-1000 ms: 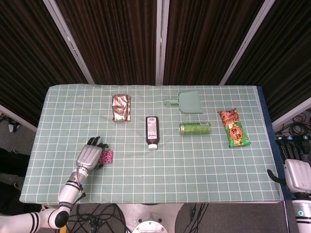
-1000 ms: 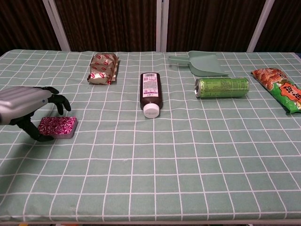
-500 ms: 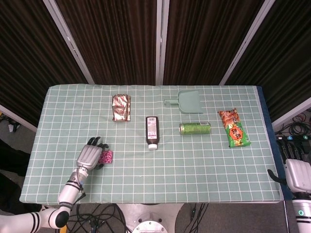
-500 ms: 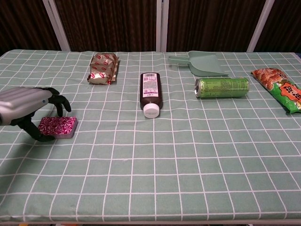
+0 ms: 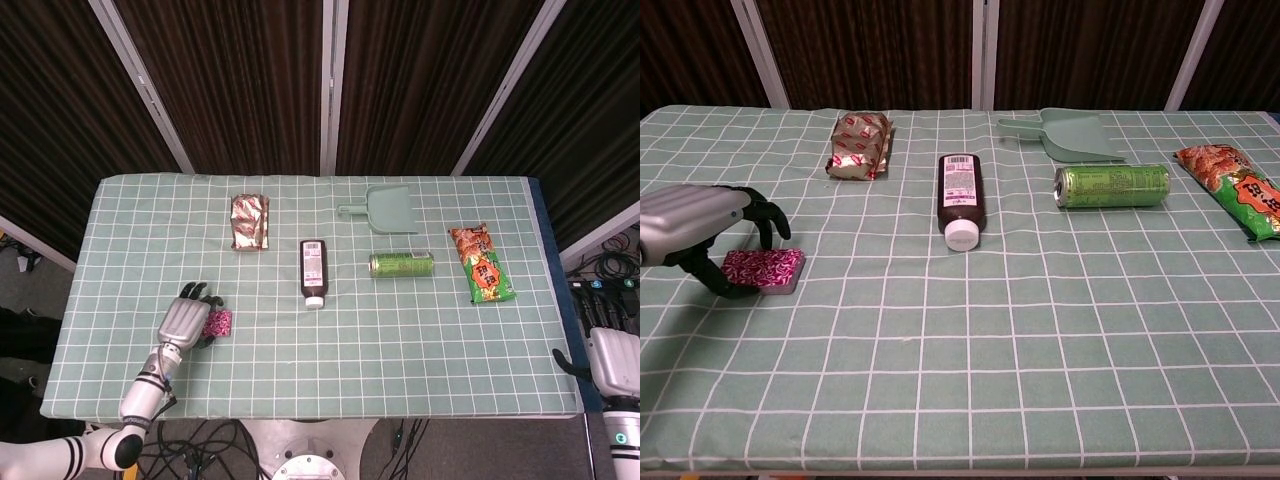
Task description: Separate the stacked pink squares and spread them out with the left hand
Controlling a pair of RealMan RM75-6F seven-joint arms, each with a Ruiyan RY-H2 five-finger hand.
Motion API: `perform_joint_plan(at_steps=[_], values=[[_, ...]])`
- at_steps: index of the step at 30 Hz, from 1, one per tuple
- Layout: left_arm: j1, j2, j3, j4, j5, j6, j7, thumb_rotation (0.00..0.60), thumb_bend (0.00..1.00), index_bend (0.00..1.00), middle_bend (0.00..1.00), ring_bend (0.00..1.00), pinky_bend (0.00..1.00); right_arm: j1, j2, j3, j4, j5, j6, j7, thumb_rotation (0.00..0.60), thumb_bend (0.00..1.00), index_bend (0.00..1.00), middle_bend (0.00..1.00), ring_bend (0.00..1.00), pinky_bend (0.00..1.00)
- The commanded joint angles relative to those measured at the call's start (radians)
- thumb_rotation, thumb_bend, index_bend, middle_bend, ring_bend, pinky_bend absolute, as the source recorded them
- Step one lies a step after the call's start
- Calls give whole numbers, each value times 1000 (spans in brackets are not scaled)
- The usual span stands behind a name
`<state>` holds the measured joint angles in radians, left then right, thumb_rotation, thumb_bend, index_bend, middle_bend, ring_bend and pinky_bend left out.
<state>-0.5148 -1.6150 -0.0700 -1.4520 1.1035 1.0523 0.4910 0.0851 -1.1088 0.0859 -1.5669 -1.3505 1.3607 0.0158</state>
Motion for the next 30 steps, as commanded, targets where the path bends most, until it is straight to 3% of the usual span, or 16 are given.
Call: perform_joint_plan(at_steps=[1,15,24,30], values=[[1,-3,-1,4,5,6,-7,600,231,307,395,89,93,0,0,-1,1,-1,0,0,600,152,0,0,0,0],[8,10,-7,-1,22,19,-47,600,249,321,436,119,96,-2,1,0,6,0,0,5,600,153,0,0,0,0],[-3,74,-48,-25,3,12,-81,600,256,323,449,131,97,0,1,0,2,3,-5,-5,600,153,0,0,0,0],[-25,82,-93,41,-28,-2,-110,600,258,323,449,131,96,2,-1,0,-7,5,-6,-21,600,153,0,0,0,0]])
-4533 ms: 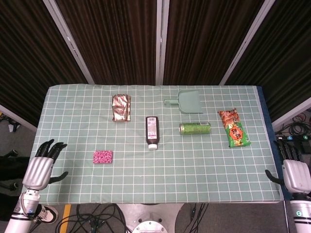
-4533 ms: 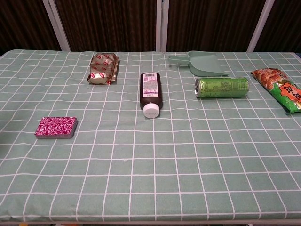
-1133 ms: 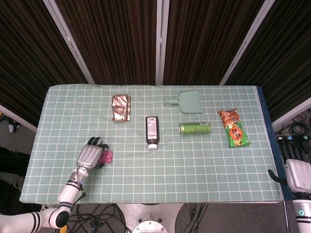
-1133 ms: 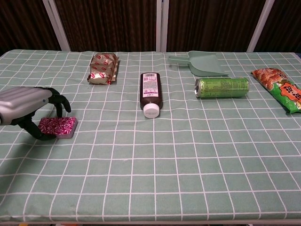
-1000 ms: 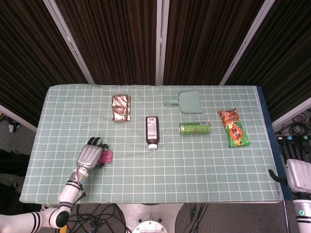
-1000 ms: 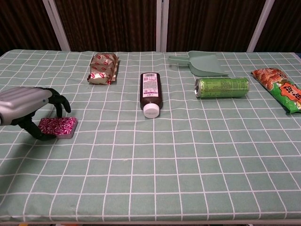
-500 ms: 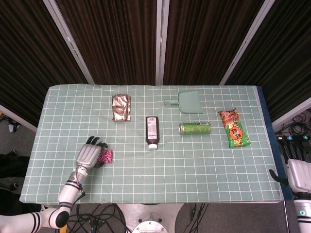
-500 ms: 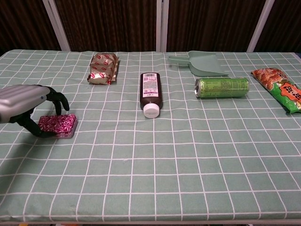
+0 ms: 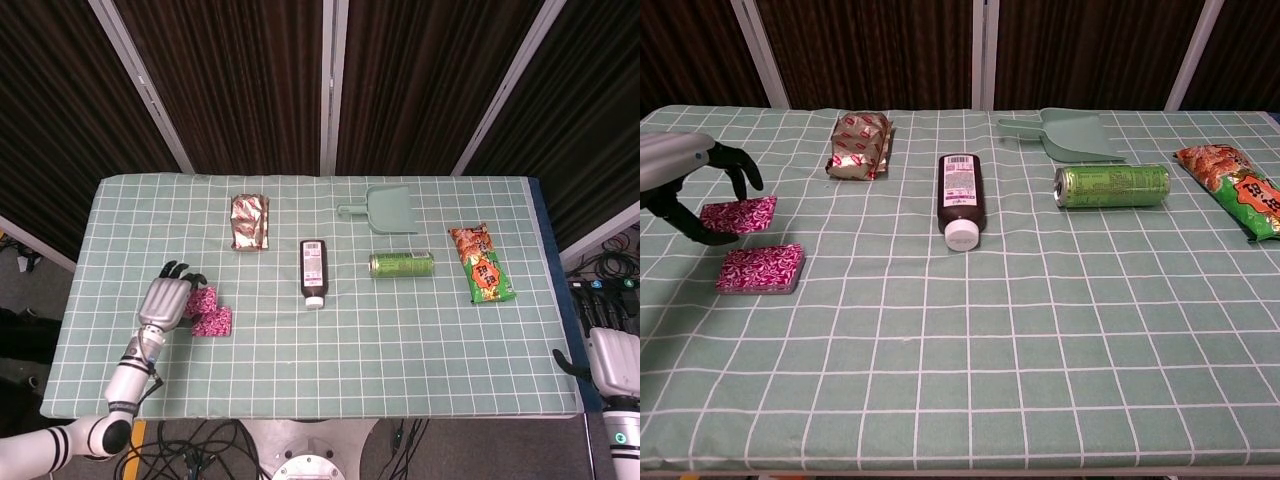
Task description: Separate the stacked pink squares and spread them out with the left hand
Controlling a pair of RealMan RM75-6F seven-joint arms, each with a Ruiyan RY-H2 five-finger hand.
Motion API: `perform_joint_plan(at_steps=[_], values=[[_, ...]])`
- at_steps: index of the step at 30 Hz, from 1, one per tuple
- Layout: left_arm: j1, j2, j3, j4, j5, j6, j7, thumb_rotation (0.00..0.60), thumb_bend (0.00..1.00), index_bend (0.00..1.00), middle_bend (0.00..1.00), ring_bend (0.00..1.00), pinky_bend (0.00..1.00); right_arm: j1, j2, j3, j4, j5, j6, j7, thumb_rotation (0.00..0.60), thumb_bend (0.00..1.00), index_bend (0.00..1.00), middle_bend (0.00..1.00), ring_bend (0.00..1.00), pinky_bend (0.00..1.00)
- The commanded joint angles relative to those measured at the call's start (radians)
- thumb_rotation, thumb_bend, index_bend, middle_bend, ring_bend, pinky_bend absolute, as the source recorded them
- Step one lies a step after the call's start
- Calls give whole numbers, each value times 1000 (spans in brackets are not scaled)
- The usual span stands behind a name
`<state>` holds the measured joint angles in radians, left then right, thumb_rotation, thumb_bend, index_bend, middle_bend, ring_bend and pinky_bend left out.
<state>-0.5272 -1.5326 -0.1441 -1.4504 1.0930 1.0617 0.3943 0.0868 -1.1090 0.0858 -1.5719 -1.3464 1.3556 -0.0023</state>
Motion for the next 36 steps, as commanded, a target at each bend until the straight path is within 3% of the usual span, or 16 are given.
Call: perform_joint_plan(at_steps=[1,10,12,15,18,24,29,36], values=[[-17,-6,-24,66,-26,-21,-19,600,258,323,449,131,97,1,0,1,-4,2,-1,-5,600,153,0,0,0,0],[-31,-72,-23,260,-45,-74,-77,600,254,306,434,131,97,1,-1,2,-11,9,-2,-18,600,153,0,0,0,0],[-28,-79,-18,280,-33,-79,-106,600,240,272,386,127,97,2,-1,2,-10,11,-3,-18,600,152,0,0,0,0],[-25,-80,-12,290,-21,-89,-133,600,210,191,198,74,97,2,-2,2,-8,12,-5,-18,600,153,0,0,0,0],[-23,-76,-12,284,-9,-87,-148,600,205,171,138,61,97,2,-3,2,-7,13,-6,-18,600,153,0,0,0,0],[-21,-27,-12,182,-2,-78,-129,600,204,170,169,61,96,3,-4,3,-2,16,-8,-13,600,153,0,0,0,0],[-20,61,-8,-21,-55,-84,-47,600,199,170,196,61,96,4,-7,2,4,17,-13,-8,600,153,0,0,0,0],[-8,94,45,-179,-80,-41,65,600,135,170,216,61,96,7,-12,1,17,18,-22,1,600,153,0,0,0,0]])
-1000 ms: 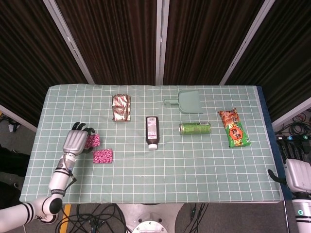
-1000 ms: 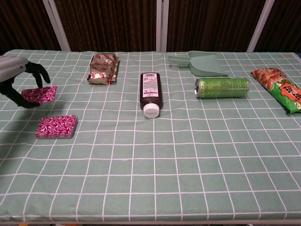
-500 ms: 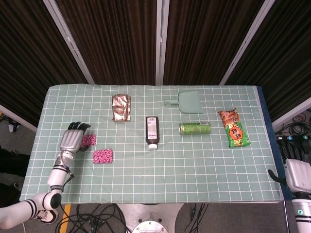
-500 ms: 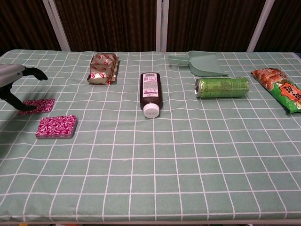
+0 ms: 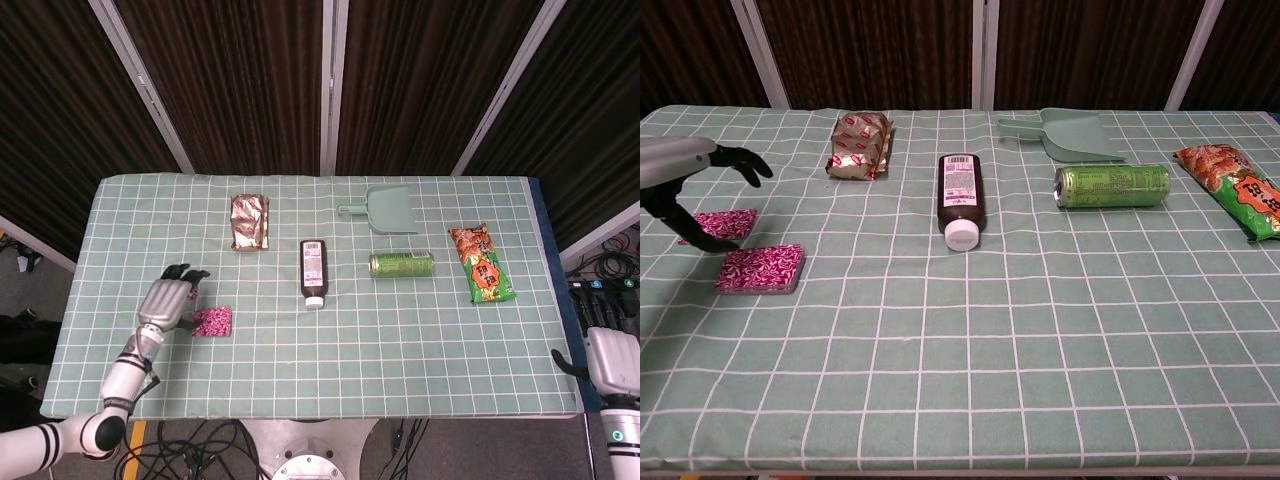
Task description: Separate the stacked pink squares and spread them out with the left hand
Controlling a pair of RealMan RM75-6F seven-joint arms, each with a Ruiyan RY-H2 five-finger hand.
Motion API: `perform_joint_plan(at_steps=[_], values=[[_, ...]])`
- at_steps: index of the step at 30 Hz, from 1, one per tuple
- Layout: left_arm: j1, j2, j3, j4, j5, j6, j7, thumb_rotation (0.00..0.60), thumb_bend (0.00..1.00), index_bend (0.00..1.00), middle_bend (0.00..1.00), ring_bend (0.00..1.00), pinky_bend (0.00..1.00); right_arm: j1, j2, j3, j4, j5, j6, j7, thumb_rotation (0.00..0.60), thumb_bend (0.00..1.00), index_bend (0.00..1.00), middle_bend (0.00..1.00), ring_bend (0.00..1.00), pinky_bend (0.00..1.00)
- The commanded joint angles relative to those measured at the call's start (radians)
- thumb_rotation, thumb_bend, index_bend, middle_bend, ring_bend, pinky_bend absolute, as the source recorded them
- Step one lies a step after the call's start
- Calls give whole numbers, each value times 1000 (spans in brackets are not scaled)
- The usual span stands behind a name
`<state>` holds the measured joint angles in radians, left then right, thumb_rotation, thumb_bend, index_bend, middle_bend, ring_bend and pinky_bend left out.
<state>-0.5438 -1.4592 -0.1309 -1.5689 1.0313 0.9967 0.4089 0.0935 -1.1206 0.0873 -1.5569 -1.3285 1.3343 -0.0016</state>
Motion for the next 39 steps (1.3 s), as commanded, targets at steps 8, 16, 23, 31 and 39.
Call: perform_joint_plan(at_steps=[8,16,23,31,39], values=[[14,-42,72,-48,2,60,90,600,125,170,224,59,96,0,-1,0,6,0,-2,7,600,153,0,0,0,0],[18,-100,85,17,21,83,108,600,125,170,241,36,96,1,-2,0,14,4,-7,14,600,153,0,0,0,0],[19,-121,84,57,21,79,99,600,126,173,274,36,96,2,-3,1,16,4,-9,17,600,153,0,0,0,0],[18,-136,77,71,21,74,88,600,132,181,297,36,96,2,-5,1,18,3,-9,17,600,153,0,0,0,0],[11,-157,62,80,5,67,86,600,150,189,310,40,96,5,-6,0,18,6,-15,12,600,153,0,0,0,0]])
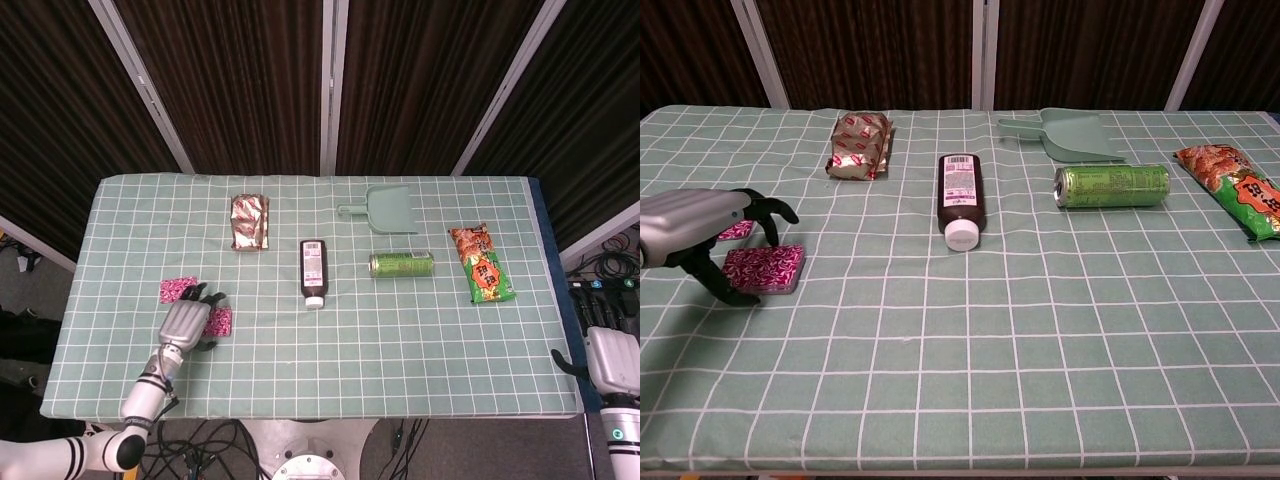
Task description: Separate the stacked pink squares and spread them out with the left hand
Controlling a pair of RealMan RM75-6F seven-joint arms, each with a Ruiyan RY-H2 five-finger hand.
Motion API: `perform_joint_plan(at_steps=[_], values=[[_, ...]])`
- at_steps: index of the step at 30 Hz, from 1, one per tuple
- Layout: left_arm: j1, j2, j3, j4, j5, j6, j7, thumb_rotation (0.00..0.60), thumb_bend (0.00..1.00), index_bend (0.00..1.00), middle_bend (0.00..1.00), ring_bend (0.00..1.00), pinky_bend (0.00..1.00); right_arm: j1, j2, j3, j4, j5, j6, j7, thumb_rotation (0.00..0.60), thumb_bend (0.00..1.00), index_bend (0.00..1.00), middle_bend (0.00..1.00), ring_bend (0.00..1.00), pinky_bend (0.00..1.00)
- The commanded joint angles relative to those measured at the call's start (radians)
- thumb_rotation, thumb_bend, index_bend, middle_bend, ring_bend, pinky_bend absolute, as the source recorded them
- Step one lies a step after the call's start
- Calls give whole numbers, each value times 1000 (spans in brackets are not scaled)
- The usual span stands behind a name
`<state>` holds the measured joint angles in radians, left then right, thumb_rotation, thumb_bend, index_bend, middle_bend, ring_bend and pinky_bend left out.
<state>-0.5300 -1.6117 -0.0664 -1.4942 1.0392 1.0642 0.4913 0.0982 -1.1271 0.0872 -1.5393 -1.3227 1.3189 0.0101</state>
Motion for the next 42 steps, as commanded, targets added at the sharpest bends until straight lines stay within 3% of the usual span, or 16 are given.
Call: perform_joint_plan(at_steps=[1,42], values=[[-3,-8,-4,11,-6,-1,6,600,152,191,312,42,96,0,0,0,0,0,1,1,600,153,0,0,0,0],[-2,-4,-20,10,-18,11,9,600,238,249,453,106,95,-1,-1,4,15,12,-7,12,600,153,0,0,0,0]])
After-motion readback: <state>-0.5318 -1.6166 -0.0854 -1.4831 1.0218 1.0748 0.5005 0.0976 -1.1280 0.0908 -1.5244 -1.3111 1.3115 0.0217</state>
